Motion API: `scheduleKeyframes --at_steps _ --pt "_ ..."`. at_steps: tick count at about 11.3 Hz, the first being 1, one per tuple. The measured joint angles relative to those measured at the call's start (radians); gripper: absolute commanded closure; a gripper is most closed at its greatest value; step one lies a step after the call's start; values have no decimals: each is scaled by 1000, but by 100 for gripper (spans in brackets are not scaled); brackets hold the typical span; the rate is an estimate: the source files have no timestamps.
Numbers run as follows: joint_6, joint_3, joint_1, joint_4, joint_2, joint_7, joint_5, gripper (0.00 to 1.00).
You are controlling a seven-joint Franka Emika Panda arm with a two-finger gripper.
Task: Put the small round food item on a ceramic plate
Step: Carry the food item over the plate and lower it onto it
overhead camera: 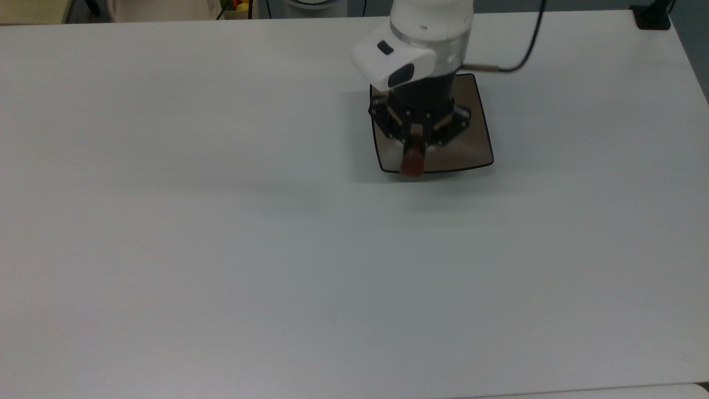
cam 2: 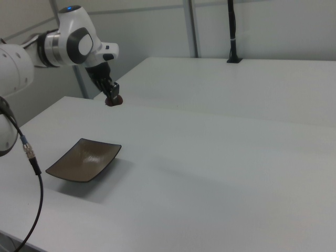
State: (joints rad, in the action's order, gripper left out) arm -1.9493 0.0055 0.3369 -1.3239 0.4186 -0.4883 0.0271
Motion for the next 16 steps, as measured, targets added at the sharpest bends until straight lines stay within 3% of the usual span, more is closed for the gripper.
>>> scheduleKeyframes --at_steps 2,5,11,16 --pt "118 0 -16 -48 -69 194 -71 79" --pt "174 0 -31 -161 -152 334 -101 79" --pt "154 25 -29 -365 -236 397 -139 79" --pt "-107 104 -26 -559 -237 341 -141 79"
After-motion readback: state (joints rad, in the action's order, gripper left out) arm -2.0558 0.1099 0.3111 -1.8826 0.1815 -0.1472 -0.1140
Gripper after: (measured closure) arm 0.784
